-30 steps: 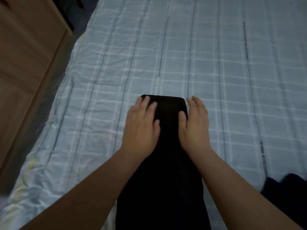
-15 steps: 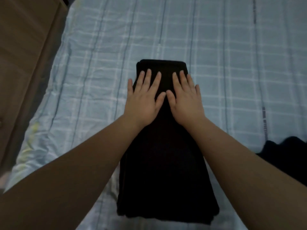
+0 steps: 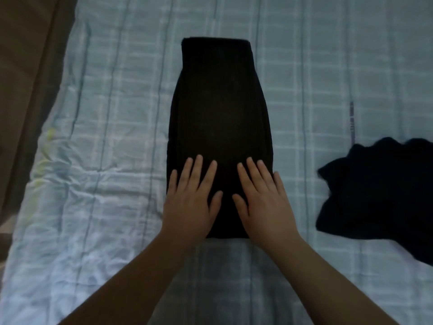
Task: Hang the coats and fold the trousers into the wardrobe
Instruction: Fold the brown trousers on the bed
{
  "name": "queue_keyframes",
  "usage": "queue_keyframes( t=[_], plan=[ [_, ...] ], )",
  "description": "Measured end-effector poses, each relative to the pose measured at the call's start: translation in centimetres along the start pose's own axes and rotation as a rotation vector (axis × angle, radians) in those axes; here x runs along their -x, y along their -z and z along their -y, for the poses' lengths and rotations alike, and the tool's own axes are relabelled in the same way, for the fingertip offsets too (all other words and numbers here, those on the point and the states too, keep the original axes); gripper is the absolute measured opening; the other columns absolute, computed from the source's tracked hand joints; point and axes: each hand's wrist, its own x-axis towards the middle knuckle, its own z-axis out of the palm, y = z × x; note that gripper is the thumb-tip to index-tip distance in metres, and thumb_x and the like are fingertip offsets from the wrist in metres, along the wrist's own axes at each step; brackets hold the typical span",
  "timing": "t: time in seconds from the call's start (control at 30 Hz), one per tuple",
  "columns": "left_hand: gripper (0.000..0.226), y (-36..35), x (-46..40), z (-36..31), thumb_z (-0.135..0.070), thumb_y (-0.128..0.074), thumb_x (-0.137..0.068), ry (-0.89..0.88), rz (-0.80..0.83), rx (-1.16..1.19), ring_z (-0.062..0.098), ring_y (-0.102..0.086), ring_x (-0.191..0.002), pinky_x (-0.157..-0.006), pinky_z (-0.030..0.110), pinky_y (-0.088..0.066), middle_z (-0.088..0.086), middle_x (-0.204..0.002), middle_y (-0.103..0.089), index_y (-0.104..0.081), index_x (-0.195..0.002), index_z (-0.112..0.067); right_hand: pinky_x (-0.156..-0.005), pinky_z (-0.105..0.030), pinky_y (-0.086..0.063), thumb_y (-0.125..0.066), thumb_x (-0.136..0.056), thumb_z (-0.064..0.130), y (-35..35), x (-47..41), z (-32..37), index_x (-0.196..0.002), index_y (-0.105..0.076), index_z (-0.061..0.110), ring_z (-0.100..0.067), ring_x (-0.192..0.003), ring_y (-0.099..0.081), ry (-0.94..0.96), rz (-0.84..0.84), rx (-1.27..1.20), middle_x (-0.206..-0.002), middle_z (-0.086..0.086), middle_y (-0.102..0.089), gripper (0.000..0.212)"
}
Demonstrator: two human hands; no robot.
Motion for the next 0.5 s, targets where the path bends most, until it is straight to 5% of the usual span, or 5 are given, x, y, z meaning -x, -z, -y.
queue_keyframes(
  t=[0.5],
  plan=[
    [0.061,-2.8,0.7,0.3,-0.046,-0.03,-0.101,-0.04,-0.044,0.048,0.024,-0.006,-0.154,-0.12,0.057,-0.017,0.007,-0.166,-0.013,-0.018,-0.158,-0.028,-0.125,-0.05,-0.014,-0.032,-0.102,0.045,-3.1,0.9,-1.7,-0.16,-0.012,0.029,-0.016,-0.155,0.003,0.032,-0.08,-0.161,-0.168,0.001,-0.005,0.064]
  ],
)
